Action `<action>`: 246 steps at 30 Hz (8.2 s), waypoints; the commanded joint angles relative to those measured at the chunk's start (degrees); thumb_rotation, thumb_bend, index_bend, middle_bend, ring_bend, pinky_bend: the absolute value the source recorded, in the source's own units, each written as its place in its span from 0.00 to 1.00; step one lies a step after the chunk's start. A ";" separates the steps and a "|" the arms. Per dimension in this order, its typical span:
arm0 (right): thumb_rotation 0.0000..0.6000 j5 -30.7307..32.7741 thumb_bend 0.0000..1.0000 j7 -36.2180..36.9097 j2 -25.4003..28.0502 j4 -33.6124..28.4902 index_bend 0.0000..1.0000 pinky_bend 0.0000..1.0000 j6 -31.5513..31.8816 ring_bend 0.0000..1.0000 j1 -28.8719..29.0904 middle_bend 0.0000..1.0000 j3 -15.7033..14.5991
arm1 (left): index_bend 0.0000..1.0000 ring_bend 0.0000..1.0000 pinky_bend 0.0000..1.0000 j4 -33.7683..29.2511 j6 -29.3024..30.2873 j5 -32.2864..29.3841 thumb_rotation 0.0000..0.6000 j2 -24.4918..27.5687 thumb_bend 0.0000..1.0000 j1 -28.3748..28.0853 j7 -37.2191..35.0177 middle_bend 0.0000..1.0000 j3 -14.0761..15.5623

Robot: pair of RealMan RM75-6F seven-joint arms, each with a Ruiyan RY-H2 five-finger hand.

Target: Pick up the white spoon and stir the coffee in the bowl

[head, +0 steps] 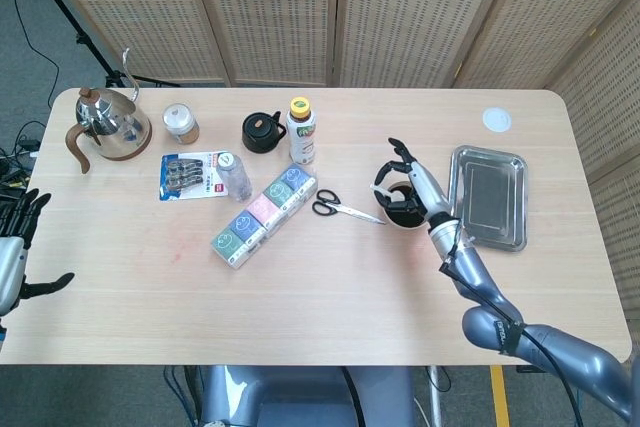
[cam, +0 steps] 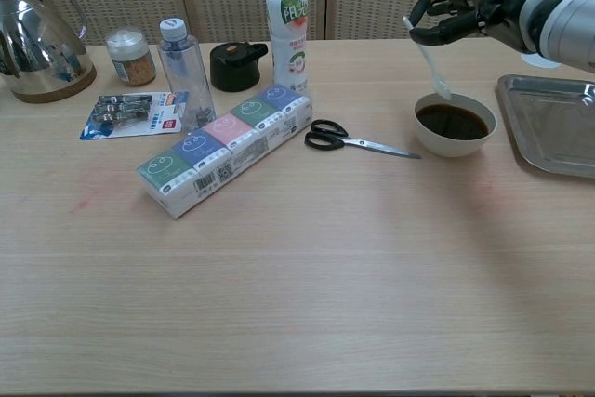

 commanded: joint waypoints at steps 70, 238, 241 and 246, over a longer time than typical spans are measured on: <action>1.00 -10.28 0.44 13.83 -6.91 15.82 0.56 0.00 0.38 0.00 -2.00 0.00 -7.31 | 0.00 0.00 0.00 -0.23 -2.72 -2.42 1.00 -1.45 0.00 -2.32 3.33 0.00 0.74; 1.00 -28.42 0.00 -23.06 5.01 15.49 0.17 0.00 38.83 0.00 -19.11 0.00 -19.45 | 0.00 0.00 0.00 -0.03 -0.48 0.62 1.00 -2.91 0.00 -0.16 5.42 0.00 4.15; 1.00 -30.50 0.00 -24.54 6.73 12.34 0.15 0.00 42.73 0.00 -21.85 0.00 -21.33 | 0.00 0.00 0.00 0.32 0.06 1.11 1.00 -3.00 0.00 0.57 5.36 0.00 4.73; 1.00 -32.33 0.00 -25.00 9.04 6.99 0.14 0.00 45.72 0.00 -25.85 0.00 -24.48 | 0.00 0.00 0.00 1.40 1.93 2.62 1.00 -3.95 0.00 1.62 6.36 0.00 5.19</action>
